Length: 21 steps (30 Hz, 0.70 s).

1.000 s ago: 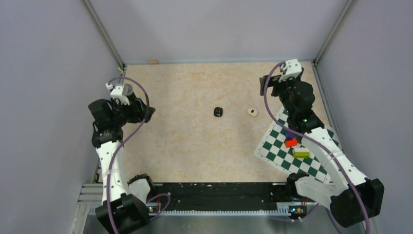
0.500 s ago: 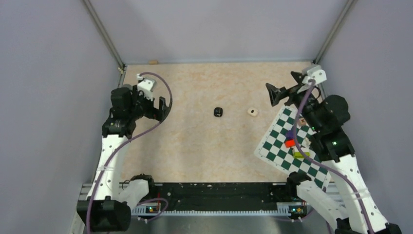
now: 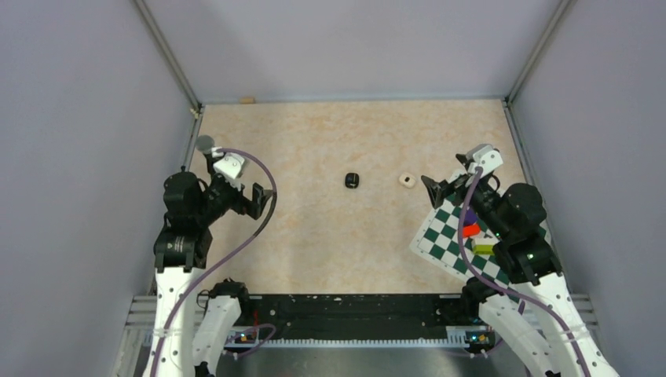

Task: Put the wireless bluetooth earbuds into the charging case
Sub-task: Reset both arms

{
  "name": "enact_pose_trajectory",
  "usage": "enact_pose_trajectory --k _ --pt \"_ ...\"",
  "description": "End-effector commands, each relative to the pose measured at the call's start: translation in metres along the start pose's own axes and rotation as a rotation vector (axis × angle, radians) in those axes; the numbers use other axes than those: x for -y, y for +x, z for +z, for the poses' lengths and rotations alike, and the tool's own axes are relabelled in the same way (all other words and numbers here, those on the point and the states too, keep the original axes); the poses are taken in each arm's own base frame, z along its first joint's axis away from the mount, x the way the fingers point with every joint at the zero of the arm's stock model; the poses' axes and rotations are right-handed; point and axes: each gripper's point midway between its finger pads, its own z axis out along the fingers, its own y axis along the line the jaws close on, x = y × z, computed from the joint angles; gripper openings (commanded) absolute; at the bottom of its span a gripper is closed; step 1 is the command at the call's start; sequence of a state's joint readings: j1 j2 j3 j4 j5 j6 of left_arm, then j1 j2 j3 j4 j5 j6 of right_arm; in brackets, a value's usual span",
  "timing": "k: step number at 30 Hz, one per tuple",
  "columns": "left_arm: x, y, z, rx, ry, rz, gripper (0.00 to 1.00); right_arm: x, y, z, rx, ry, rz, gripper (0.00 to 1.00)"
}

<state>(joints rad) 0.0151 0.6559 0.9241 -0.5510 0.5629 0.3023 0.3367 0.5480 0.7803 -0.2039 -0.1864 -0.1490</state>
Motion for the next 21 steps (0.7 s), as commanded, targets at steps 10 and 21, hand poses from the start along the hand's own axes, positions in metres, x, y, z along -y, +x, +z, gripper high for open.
enact_pose_trajectory --k 10,21 --pt "-0.016 0.019 0.021 -0.014 -0.041 -0.076 0.99 0.023 -0.013 0.003 0.082 0.135 -0.048 0.99" --pt "-0.007 0.024 0.023 -0.030 0.022 -0.054 0.99 0.039 -0.016 0.003 0.096 0.229 -0.049 0.99"
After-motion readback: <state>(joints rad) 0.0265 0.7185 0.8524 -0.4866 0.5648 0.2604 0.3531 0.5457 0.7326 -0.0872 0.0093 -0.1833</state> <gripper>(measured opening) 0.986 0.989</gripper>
